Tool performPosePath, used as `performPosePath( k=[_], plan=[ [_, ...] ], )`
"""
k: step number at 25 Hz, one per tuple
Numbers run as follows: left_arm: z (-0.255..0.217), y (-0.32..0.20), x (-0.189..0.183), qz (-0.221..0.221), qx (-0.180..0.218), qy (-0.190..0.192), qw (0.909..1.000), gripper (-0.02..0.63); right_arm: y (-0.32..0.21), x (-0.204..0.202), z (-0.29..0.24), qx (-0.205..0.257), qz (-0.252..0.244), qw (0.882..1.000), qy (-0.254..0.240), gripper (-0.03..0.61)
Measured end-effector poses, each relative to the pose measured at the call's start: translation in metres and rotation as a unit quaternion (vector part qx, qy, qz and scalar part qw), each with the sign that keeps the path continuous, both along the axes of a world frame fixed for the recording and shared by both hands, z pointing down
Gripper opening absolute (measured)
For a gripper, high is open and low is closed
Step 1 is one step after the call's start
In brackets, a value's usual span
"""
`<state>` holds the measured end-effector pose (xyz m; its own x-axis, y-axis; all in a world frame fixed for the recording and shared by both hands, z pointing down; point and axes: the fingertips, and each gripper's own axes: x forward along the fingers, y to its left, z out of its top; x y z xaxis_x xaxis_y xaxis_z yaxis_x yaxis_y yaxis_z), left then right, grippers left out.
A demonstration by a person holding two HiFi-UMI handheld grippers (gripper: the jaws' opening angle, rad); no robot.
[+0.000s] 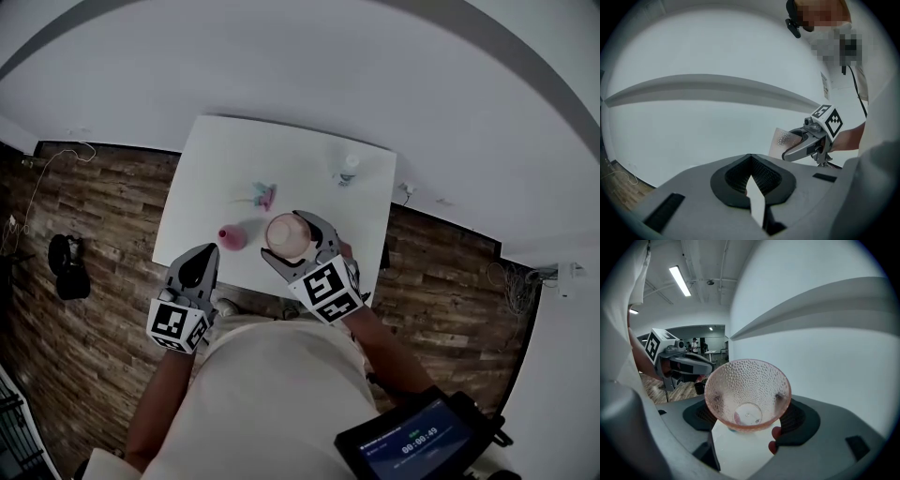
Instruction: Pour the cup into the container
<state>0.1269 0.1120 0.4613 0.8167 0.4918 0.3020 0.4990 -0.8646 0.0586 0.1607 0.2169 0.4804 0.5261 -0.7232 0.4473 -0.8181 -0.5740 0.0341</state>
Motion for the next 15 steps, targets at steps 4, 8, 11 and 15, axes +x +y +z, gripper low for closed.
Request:
performPosePath(
  k=[4,8,11,15],
  plan=[
    [0.005,0.011,0.003,0.017,-0.001,-0.005,0.9998,0.009,0.01,0.0,0.005,-0.002,0.01,1.0,-0.003,0.367],
    [0.008,0.022,0.004,0.031,-0.001,-0.009,0.9995,0.009,0.021,-0.001,0.008,-0.003,0.02,1.0,-0.004,0.368],
    [0.01,0.028,0.004,0.039,0.0,-0.011,0.9992,0.009,0.028,-0.002,0.01,-0.004,0.025,1.0,-0.006,0.368],
    [0.013,0.032,0.004,0.049,0.001,-0.015,0.9987,0.009,0.034,-0.002,0.015,-0.007,0.03,0.999,-0.009,0.368]
  ],
)
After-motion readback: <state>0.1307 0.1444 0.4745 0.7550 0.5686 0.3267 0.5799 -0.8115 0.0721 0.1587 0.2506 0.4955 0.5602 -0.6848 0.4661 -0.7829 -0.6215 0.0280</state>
